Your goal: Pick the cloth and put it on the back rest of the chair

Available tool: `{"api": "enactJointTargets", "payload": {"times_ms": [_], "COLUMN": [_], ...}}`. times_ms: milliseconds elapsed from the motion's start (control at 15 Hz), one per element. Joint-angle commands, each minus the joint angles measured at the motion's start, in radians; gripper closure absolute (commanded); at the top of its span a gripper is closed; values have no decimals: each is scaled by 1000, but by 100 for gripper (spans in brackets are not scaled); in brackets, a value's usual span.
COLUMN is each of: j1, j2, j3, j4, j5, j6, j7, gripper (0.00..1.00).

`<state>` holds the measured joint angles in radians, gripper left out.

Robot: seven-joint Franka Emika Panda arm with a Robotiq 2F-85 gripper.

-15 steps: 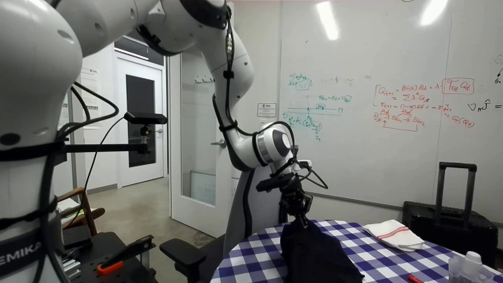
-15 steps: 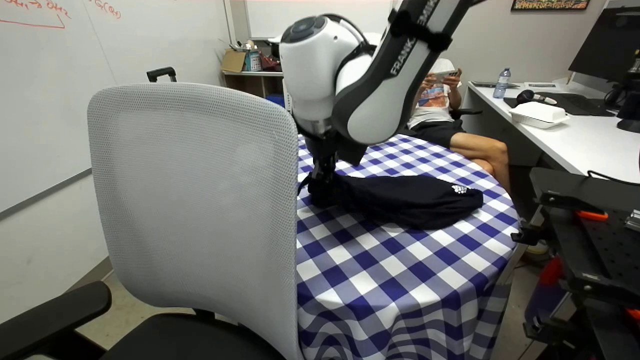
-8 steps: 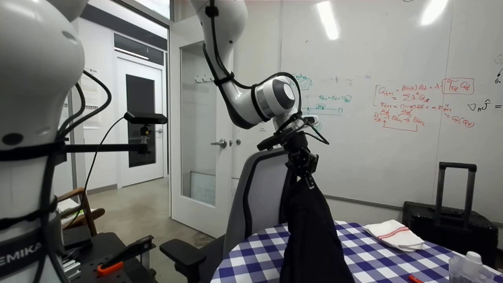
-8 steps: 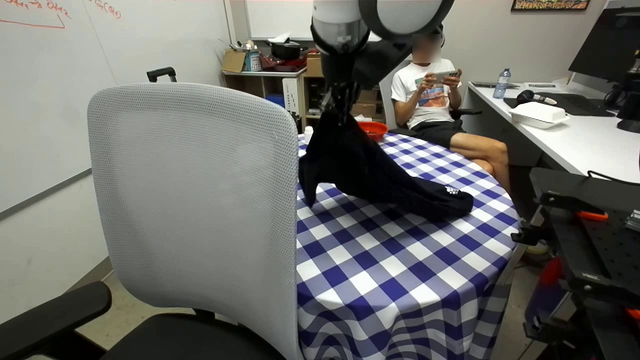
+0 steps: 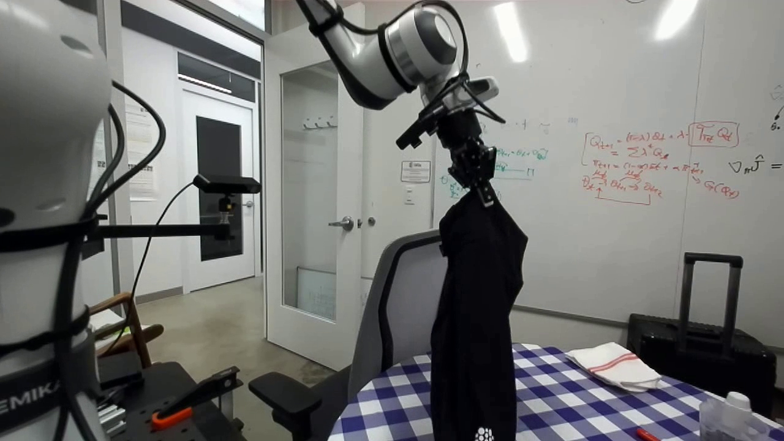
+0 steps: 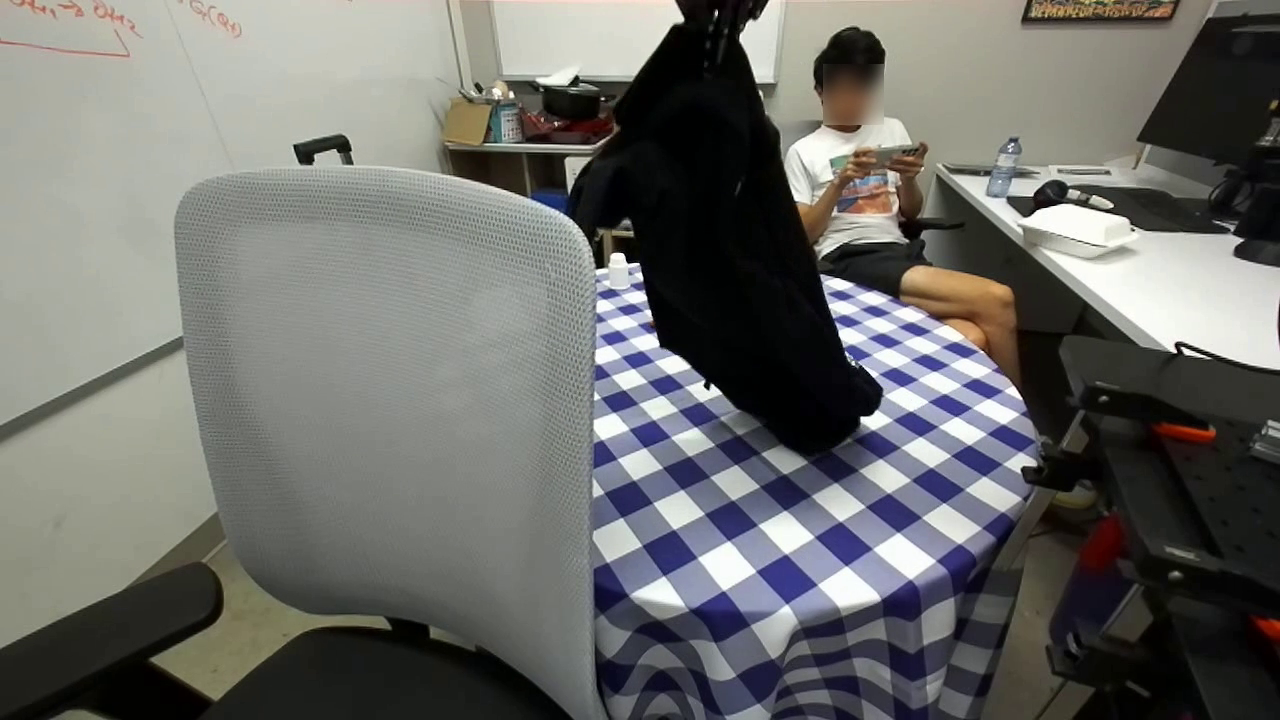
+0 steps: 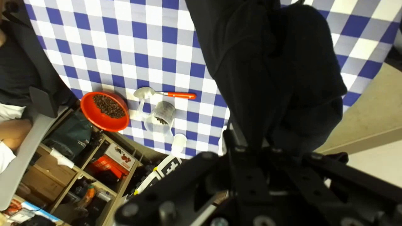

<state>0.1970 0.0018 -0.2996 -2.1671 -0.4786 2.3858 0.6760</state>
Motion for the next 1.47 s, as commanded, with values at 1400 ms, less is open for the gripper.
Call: {"api": "enactJointTargets", "payload": {"times_ms": [1400], "j1": [2], "j2": [270], "j3": [395], "j4": [960], "j5": [-201], "j6": [-372], "j7": [-5], "gripper": [96]}}
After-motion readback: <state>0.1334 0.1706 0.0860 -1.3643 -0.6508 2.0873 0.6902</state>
